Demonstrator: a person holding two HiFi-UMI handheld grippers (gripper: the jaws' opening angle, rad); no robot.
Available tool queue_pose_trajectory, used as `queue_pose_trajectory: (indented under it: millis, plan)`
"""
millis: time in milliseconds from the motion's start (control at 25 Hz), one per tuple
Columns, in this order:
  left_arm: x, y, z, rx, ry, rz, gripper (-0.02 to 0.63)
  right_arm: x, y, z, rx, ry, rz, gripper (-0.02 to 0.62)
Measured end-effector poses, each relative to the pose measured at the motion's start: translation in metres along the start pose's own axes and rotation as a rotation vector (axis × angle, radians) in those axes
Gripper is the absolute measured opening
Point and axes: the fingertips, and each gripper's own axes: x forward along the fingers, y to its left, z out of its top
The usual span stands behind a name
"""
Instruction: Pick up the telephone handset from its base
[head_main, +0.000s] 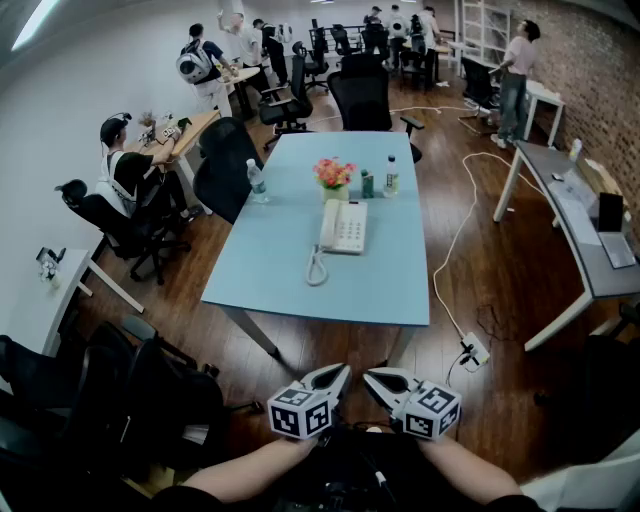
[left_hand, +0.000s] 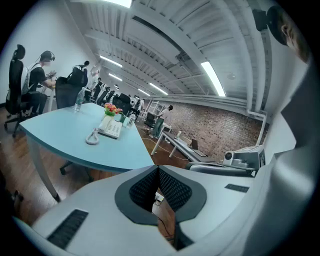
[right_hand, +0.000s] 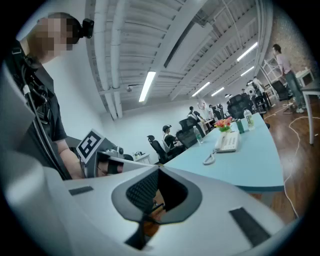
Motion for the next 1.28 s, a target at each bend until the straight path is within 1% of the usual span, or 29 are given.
queue_pose_trajectory:
  millis: [80,160,840,1080,1280]
  plan:
    - [-0.001,0.0,-0.001,-0.003,0.0,0.001,0.0,0.0,-0.004,-0.013,0.016,0.01,0.002,0.017]
    - [-0.002,0.0,-0.002,-0.006,0.0,0.001,0.0,0.0,-0.005,-0.018,0.024,0.012,0.005,0.017]
    - [-0.011,0.016,-0.003,-0.043,-0.011,0.024,0.0,0.014,0.0,-0.021,0.028,0.034,0.019,0.017]
    - [-0.003,0.027,0.001,-0.04,0.007,0.016,0.0,0.025,-0.011,-0.018,0.047,0.032,0.009,0.017]
    - [0.011,0.045,0.012,-0.051,0.021,0.016,0.0,0.042,-0.028,-0.014,0.067,0.043,0.001,0.018]
